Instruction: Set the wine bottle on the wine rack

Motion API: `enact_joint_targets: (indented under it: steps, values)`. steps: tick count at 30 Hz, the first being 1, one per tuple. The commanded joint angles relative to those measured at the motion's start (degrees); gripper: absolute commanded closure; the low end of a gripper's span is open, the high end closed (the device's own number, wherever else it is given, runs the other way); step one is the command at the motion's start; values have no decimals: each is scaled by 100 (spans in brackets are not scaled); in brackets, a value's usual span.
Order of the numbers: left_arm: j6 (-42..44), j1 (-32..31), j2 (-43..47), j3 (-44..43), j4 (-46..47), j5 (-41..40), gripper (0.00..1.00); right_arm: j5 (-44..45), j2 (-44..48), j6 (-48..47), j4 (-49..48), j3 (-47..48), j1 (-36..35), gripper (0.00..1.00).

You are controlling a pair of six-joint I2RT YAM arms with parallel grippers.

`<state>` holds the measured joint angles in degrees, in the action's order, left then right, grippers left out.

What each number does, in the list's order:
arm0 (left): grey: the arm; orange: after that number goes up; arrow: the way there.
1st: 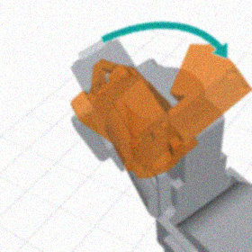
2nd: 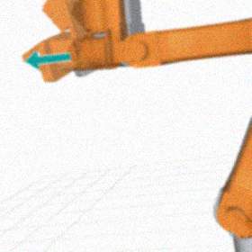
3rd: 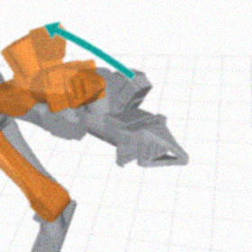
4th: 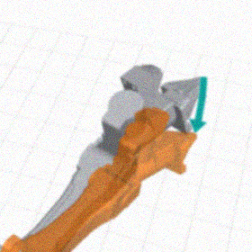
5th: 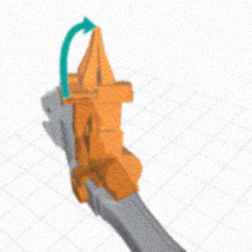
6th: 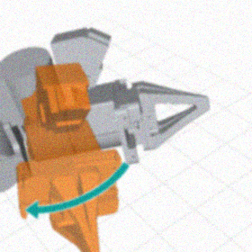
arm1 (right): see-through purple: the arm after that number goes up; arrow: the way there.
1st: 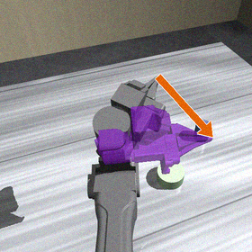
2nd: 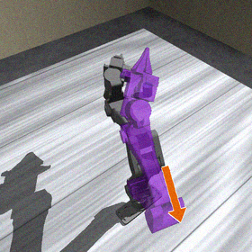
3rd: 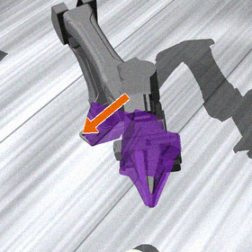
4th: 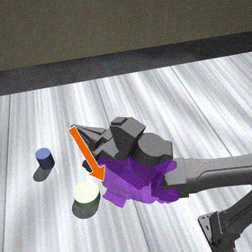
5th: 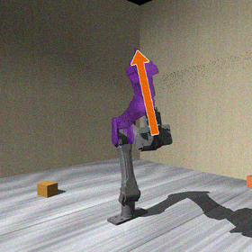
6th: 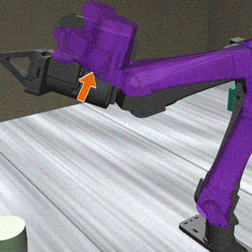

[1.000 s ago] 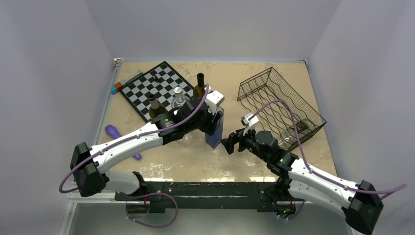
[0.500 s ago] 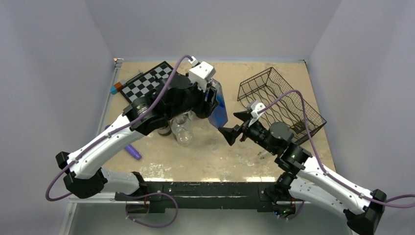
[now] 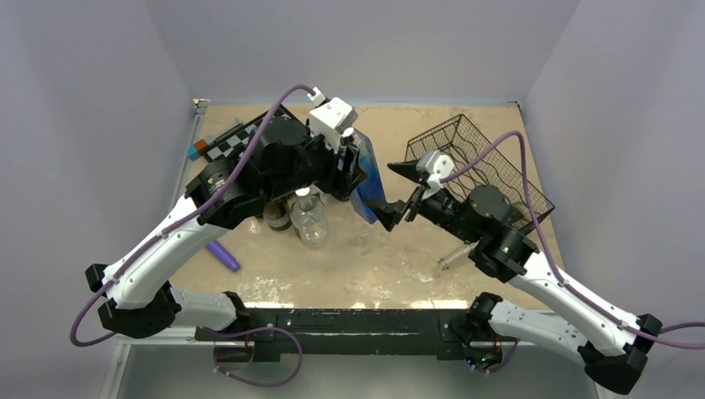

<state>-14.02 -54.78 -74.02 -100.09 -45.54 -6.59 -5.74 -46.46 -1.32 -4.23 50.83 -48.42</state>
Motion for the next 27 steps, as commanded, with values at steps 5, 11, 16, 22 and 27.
enact_joint_targets:
  steps: [5, 11, 16, 22, 27]
  values:
    - [-57, -1, 410, -589, 942, 42, 100, -526, -464, -153, -96, 112, -36, 2]
    - [-36, 0, 461, -784, 910, 79, 100, -294, -828, -206, -342, -3, -53, 2]
    - [29, -4, 521, -1000, 768, 81, 100, 33, -1059, -307, -450, -100, -53, 4]
    - [31, -3, 555, -1034, 721, 242, 100, 141, -1280, -519, -768, 36, -53, 5]
    - [93, -2, 591, -1032, 778, 343, 100, 232, -1456, -761, -830, 192, -53, 31]
